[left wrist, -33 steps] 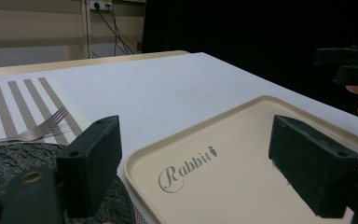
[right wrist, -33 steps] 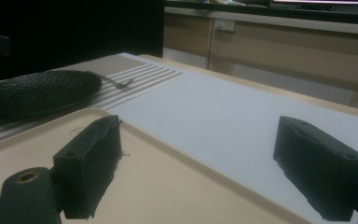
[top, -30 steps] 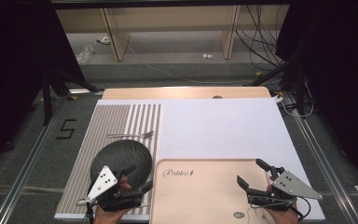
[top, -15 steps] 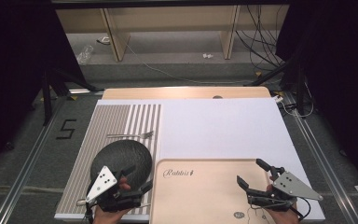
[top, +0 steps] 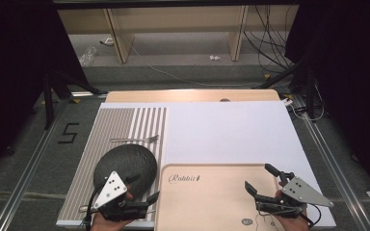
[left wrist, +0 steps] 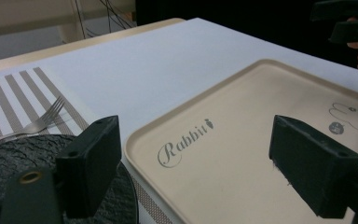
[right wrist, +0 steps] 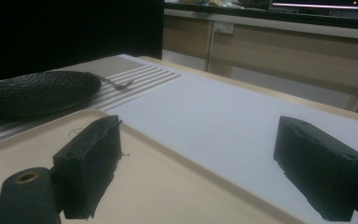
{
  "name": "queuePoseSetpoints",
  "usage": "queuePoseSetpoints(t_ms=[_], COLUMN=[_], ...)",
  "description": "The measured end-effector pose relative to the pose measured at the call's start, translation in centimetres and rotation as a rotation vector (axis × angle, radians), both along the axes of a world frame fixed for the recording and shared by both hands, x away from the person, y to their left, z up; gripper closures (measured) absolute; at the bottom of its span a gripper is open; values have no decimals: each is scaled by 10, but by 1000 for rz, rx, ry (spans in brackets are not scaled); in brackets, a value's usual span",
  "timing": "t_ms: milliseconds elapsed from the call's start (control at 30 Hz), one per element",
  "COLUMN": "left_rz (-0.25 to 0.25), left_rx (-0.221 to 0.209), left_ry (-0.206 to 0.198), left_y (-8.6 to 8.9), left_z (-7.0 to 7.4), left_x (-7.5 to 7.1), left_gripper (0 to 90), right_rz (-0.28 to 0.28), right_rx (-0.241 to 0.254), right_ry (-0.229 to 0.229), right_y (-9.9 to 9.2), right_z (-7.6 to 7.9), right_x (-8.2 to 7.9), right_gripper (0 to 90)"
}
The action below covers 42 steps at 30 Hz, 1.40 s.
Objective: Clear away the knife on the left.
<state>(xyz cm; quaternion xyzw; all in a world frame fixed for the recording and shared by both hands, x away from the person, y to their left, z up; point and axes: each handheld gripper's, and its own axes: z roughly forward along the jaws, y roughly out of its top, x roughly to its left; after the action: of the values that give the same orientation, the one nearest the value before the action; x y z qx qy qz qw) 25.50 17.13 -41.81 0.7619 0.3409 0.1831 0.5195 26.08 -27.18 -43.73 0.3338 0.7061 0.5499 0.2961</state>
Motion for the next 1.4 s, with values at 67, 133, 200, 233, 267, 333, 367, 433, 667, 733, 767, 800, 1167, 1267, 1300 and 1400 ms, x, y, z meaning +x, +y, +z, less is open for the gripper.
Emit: queuePoseSetpoints(t_ms=[67,133,200,233,267,333,367,433,667,733,767,800,1167,1267,1300,1400], left_rz=[4,-5,-13,-15,-16,-26,-32,-47,-97,-98,-102,-102,-112,-111,-108,-110], left_rx=[8,27,36,47,55,82,99,128,202,221,224,232,343,393,409,435], left_ry=[10,21,40,46,48,55,60,75,103,115,128,133,212,236,243,260], left_y=[2,6,9,11,12,14,14,15,21,26,29,31,43,44,45,48], left_z=[2,4,6,8,8,11,12,13,14,16,17,17,13,8,6,4], left_x=[1,3,4,4,4,4,4,5,6,7,7,8,11,12,13,13], left_gripper=[167,169,178,178,178,179,179,182,208,208,208,208,208,209,210,211], right_rz=[1,1,1,1,2,2,3,4,10,13,12,13,19,20,22,24], right_rx=[-1,0,-1,-1,0,-2,-3,-4,-3,-5,-3,-4,-13,-11,-13,-14], right_ry=[-2,-3,-4,-5,-3,-1,0,0,2,3,3,5,10,11,9,8], right_y=[0,0,0,0,0,1,1,1,2,1,2,1,2,3,3,3], right_z=[0,0,0,0,0,0,0,0,0,-1,-1,-1,-1,-1,-1,-2], right_x=[0,0,0,0,0,0,0,0,0,0,0,0,0,0,0,0], right_gripper=[159,159,159,159,159,159,159,159,159,159,159,159,160,160,160,160])
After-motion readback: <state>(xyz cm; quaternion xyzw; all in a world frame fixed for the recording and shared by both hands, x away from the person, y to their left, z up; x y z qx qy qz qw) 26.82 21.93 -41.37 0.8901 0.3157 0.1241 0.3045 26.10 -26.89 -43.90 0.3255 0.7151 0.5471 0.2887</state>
